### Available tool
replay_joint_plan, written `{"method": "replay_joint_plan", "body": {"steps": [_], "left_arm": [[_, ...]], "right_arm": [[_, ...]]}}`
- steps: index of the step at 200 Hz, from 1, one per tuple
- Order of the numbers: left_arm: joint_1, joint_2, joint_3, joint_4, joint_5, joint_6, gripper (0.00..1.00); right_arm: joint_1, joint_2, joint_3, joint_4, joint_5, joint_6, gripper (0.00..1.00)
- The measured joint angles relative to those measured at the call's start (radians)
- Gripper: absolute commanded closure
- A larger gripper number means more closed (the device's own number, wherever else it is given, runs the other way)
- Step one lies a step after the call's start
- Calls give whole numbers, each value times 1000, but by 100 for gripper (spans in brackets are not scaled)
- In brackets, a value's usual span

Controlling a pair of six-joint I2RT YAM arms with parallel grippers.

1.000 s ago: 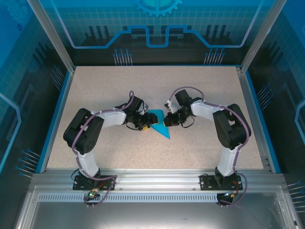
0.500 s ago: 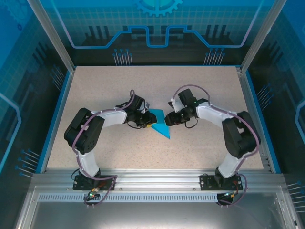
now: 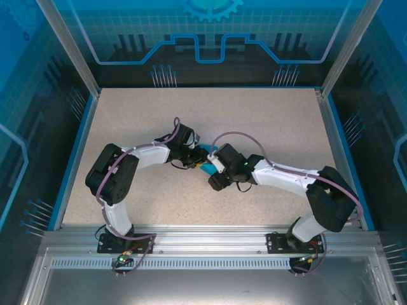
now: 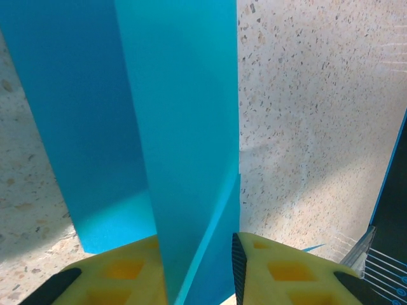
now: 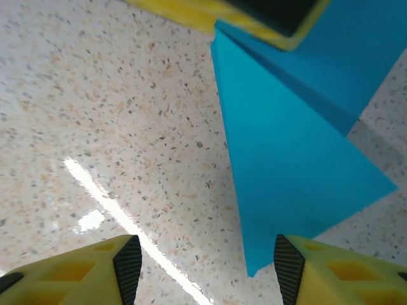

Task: Fold a paper plane with a square sheet of paper (fold left side to right side)
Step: Fourth fold the wing at the center of the table.

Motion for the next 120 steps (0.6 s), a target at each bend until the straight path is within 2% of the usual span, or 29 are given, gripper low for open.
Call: {"method": "replay_joint_plan", "body": {"steps": [43,120], "left_arm": [[0,0,11,-7,-5,-7,68],[0,0,50,-19,-14,-26,69]], "right_arm": [[10,68,0,50,84,-35,43],[10,137,1,99,119,-60,48]]}}
